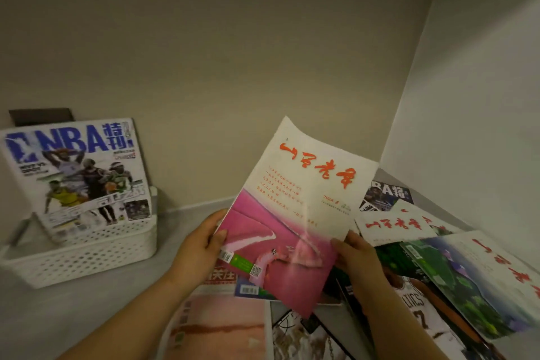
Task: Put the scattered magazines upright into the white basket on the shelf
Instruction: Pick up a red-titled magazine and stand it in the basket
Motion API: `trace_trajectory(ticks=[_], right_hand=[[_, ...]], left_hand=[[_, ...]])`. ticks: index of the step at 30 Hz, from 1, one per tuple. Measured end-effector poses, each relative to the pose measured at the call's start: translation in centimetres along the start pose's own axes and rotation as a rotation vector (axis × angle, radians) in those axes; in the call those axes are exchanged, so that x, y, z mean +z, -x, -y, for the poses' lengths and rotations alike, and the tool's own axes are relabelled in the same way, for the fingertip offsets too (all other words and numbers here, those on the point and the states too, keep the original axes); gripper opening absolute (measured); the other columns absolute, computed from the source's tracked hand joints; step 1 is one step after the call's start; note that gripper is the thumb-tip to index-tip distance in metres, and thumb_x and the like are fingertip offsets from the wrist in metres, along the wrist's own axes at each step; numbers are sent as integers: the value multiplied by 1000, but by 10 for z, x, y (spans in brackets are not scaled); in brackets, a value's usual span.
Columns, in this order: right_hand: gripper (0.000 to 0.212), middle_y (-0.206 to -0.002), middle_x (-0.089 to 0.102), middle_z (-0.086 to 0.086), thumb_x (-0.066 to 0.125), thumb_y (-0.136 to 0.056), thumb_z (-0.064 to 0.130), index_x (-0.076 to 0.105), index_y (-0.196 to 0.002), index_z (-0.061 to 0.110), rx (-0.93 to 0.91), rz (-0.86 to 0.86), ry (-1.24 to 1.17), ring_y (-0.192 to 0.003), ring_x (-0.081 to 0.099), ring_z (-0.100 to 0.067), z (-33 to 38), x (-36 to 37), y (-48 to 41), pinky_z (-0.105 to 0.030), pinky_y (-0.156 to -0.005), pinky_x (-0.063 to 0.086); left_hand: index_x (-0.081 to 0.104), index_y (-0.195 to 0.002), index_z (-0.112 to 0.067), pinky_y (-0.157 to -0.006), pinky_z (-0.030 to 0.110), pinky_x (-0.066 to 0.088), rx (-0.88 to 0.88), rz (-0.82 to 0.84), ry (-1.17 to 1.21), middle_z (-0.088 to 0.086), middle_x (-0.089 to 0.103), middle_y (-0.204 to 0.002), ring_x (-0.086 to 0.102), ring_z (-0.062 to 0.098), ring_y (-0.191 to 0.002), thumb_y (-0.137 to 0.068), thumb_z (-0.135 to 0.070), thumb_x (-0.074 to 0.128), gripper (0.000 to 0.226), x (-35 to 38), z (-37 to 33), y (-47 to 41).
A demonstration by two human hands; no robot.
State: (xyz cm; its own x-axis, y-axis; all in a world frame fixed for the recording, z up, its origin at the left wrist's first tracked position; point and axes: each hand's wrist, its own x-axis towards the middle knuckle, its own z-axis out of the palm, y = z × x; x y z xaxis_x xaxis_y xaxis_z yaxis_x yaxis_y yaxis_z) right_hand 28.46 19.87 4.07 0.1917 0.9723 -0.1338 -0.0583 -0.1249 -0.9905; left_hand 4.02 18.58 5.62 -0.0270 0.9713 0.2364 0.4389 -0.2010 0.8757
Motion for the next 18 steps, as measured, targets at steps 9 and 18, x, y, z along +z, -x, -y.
trace_trajectory(ticks=[9, 18], right_hand=[[18, -89, 67, -15, 50, -86, -1, 64, -97, -3, -229, 189, 375, -70, 60, -18, 23, 148, 41, -12, -54, 50], [17, -72, 64, 4, 57, -84, 3, 69, -96, 4, -296, 331, 286, -46, 59, 11, 44, 256, 49, -5, -41, 45]], left_hand=[[45, -120, -16, -60, 21, 44, -194, -136, -54, 10, 63, -105, 58, 15, -78, -90, -5, 42, 32, -126, 38, 14], [56, -109, -12, -74, 33, 46, -220, -517, -196, 16, 64, -113, 58, 31, -92, -86, -11, 51, 24, -221, 67, 7]])
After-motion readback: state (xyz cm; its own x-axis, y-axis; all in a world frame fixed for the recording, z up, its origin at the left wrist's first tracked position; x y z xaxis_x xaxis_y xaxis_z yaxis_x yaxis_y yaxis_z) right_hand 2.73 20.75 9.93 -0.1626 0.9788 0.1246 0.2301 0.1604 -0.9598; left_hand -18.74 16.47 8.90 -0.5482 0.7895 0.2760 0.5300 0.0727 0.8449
